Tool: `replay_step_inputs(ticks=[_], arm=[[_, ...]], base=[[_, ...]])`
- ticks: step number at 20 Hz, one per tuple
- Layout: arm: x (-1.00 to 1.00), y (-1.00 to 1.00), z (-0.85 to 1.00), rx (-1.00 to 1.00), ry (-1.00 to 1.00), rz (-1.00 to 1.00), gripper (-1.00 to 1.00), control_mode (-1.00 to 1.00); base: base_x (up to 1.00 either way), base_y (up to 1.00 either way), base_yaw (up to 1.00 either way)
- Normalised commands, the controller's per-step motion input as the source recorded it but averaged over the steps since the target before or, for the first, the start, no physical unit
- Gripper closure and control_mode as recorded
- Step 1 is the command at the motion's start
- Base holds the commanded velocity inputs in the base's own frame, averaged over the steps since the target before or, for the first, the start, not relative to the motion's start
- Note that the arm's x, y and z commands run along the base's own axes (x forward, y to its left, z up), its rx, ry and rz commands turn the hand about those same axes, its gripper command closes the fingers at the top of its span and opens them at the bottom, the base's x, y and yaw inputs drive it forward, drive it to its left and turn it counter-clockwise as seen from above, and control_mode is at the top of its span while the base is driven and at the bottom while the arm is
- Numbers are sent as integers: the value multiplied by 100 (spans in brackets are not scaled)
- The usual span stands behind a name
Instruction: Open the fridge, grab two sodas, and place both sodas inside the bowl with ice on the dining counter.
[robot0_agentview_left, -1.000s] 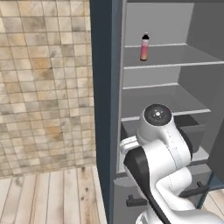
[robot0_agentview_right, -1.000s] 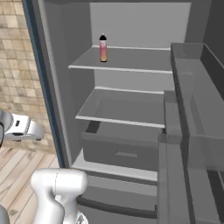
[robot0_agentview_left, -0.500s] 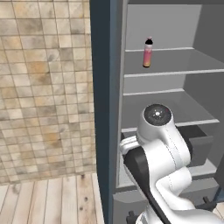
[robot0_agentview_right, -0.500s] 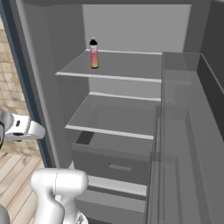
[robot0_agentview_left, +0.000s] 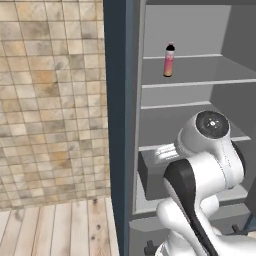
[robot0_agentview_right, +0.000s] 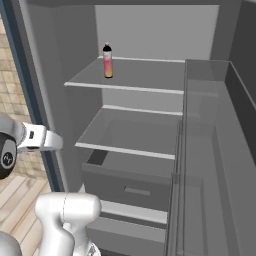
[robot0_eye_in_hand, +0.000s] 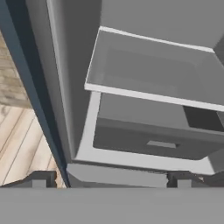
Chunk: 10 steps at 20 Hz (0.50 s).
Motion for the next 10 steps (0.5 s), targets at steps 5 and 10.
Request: replay_step_inputs(ticks=[5,10], arm=[[0,-56,33,2,-28,5,-100,-100],[-1,-60,37,0,-32,1,-100,-100]], base=[[0,0,0],[0,0,0]])
